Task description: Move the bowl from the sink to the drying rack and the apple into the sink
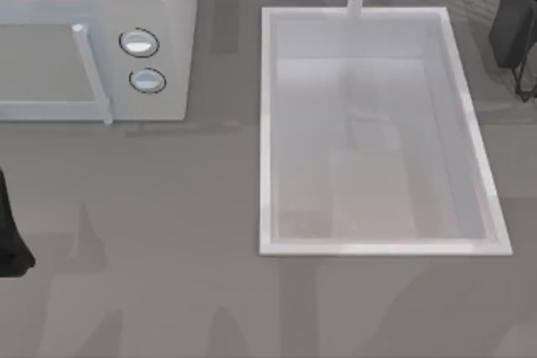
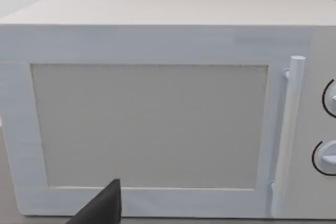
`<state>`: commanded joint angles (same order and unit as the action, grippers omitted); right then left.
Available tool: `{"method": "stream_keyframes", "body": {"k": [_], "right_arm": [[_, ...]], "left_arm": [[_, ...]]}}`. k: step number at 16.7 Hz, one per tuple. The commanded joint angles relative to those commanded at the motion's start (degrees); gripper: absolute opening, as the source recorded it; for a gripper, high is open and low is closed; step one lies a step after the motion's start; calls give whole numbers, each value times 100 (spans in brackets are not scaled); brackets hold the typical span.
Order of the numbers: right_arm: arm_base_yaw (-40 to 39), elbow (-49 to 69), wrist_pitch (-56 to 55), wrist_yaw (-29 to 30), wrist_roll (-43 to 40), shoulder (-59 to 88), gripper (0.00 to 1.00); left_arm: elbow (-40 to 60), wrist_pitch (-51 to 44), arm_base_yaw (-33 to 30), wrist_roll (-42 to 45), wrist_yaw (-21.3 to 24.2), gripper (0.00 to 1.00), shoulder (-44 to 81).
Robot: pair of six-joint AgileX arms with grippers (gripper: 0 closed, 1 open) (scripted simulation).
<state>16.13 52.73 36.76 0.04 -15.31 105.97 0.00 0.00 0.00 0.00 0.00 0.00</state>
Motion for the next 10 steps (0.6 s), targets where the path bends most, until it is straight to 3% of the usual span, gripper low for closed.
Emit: {"method": "stream_keyframes", "body": {"k": [6,10], "right_arm": [[3,243,300,314,-23,-441,0],[24,815,1183,332,-33,-717,0]], "left_arm": [[0,0,0,0,0,100,0],[0,0,0,0,0,100,0]]}}
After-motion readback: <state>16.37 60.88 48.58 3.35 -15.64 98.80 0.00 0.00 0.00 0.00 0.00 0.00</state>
